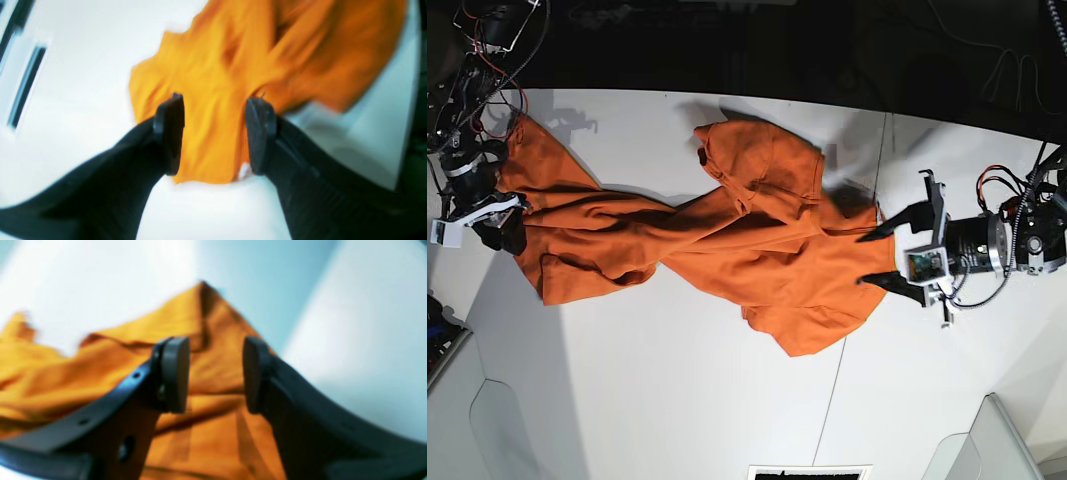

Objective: Layout the t-shirt on the table in an organized manner, then fold the t-shirt properly
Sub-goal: 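Lift the shirt and pull the grippers apart to stretch it out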

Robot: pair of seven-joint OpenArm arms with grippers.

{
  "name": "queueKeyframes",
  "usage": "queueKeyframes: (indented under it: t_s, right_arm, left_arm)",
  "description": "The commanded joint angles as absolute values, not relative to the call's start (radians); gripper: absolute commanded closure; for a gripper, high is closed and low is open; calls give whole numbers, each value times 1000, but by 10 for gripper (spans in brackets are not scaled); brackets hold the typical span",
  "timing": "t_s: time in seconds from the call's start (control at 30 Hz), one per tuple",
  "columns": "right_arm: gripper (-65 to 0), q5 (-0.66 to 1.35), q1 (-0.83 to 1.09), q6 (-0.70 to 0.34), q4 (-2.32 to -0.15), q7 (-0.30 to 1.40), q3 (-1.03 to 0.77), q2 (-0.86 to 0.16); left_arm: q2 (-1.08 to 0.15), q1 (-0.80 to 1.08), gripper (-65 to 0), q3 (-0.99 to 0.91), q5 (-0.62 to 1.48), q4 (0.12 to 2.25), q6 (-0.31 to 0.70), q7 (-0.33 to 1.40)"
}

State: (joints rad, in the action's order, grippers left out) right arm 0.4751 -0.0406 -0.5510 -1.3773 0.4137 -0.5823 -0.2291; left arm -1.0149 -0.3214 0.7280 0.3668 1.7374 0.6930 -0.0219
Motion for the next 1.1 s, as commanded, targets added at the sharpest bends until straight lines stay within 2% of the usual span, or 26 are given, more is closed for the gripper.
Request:
queueKeyframes:
  t_s: [0.0,0.17,0.3,0.4,0.5,0.67,0.83,0.9,1.07]
  right_arm:
    - [-261,516,-55,-566,-1410,413,-588,-244]
    - [-261,542,-54,-566,-1547,562,-589,-200]
    - [-261,542,-54,-565,-1633,651,-589,-173]
    - [-261,535,-52,-564,-1630,652,-589,-168]
    - [-261,522,-45,-564,-1629,652,-589,-163]
    - [-261,517,2,-564,-1628,651,-588,-163]
    - [-261,514,65,-564,-1604,648,-588,-163]
    - [-261,512,85,-564,-1578,647,-588,-163]
    - [-261,511,92,-564,-1467,584,-588,-165]
  left_arm:
    - [-1017,-320,-320,716,366,1794,698,-29]
    - [-929,-187,-320,716,354,1986,698,88]
    - [-834,-98,-320,716,309,2023,698,155]
    - [-759,-75,-320,716,210,1987,698,186]
    - [-699,-76,-320,716,133,1916,601,192]
    - [-613,-78,-320,716,67,1763,592,192]
    - [-593,-81,-313,716,3,1652,580,175]
    - [-593,-74,-260,716,-2,1643,591,174]
    - [-600,-75,-11,715,-2,1643,591,174]
